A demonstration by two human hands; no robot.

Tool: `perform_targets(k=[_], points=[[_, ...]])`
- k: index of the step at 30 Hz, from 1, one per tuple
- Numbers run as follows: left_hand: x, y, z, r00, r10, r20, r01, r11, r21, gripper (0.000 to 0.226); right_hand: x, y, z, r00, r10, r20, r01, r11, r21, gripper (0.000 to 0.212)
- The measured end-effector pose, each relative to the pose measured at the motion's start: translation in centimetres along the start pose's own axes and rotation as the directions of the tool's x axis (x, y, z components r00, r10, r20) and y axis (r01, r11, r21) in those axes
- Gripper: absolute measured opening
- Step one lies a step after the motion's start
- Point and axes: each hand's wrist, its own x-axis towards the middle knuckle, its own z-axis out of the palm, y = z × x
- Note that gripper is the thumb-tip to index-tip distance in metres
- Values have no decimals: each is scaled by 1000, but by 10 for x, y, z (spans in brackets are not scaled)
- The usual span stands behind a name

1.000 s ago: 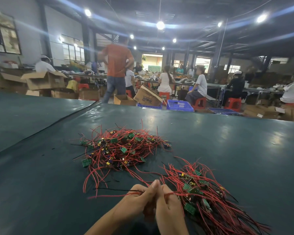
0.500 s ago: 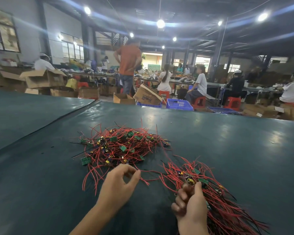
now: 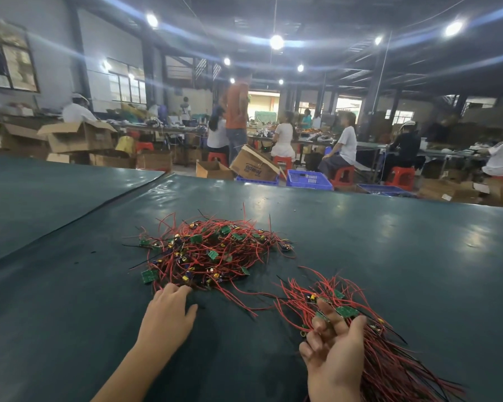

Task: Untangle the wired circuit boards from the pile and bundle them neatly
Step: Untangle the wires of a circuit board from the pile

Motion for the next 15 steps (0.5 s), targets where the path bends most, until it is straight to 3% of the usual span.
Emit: perform_targets(k=[7, 12, 15], points=[[1, 0, -11, 986, 40, -163, -67, 985, -160, 16, 1, 2, -1, 1000, 16, 23, -16, 999, -30, 68], [-7, 26, -23, 892, 248, -379, -354, 903, -244, 7, 6, 13, -2, 997, 12, 82, 3, 984, -177, 59], [-17, 47, -19, 840, 350, -415, -497, 802, -331, 3, 2, 23, 0, 987, 1, 160, 69, 900, -431, 43]])
